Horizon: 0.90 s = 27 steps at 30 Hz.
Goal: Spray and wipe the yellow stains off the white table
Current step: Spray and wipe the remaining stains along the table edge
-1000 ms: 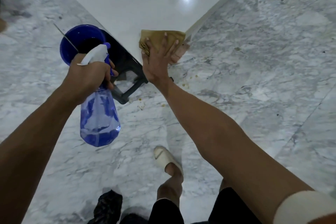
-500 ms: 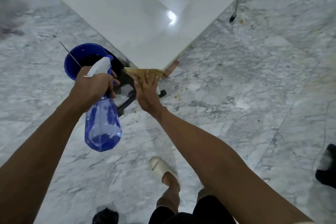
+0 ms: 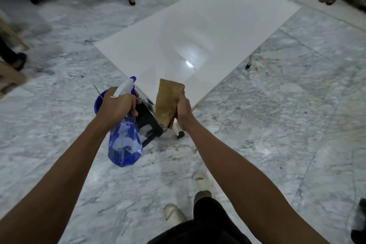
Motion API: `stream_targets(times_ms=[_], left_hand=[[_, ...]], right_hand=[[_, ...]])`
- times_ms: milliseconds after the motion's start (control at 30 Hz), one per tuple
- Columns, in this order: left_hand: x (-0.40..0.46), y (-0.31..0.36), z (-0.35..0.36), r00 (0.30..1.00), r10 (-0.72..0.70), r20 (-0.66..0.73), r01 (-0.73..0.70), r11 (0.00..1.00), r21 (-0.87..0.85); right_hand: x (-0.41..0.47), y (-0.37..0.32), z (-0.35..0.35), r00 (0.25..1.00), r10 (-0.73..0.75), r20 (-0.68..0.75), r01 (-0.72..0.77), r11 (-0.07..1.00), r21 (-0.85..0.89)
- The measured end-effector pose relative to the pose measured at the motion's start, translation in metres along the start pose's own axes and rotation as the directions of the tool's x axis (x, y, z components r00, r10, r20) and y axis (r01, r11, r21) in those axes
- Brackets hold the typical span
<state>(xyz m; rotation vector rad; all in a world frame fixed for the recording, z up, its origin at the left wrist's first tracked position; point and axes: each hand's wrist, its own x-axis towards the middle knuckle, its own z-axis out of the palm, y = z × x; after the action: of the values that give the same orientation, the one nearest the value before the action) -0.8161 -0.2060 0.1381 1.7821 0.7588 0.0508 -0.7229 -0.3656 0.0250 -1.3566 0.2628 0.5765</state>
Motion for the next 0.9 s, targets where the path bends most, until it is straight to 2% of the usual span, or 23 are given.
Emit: stream_targets(times_ms=[67,133,267,400,600,767,900], left_hand=[[0.008,0.005,-0.001,1.000,0.013,-0.005,-0.013,1.000,-0.006],[0.019,0.011,-0.002,1.000,0.022,-0.012,-0.022,1.000,-0.002],[0.041,0.029,-0.009,0.997,0.035,-0.063,-0.035,0.999,-0.005],[0.072,0.054,-0.031,0.989,0.031,-0.147,-0.029,0.999,0.022],[0.117,0.082,-0.098,0.944,0.044,-0.327,-0.065,0.996,-0.055],[0.152,0.101,-0.176,0.927,0.053,-0.372,-0.096,0.990,-0.099],[0.185,0.111,-0.248,0.921,0.101,-0.375,-0.159,0.979,-0.128]], right_hand=[[0.009,-0.008,0.002,0.999,0.011,0.031,-0.014,0.994,0.113],[0.025,-0.015,0.004,0.998,0.022,0.053,-0.029,0.992,0.125],[0.069,-0.038,0.020,0.992,0.035,0.124,-0.033,0.999,-0.020],[0.098,-0.084,0.060,0.960,0.040,0.278,-0.010,0.994,-0.109],[0.135,-0.140,0.164,0.868,0.010,0.497,0.110,0.971,-0.211],[0.149,-0.162,0.268,0.827,-0.039,0.560,0.190,0.958,-0.213],[0.168,-0.168,0.359,0.847,-0.117,0.519,0.227,0.962,-0.153]])
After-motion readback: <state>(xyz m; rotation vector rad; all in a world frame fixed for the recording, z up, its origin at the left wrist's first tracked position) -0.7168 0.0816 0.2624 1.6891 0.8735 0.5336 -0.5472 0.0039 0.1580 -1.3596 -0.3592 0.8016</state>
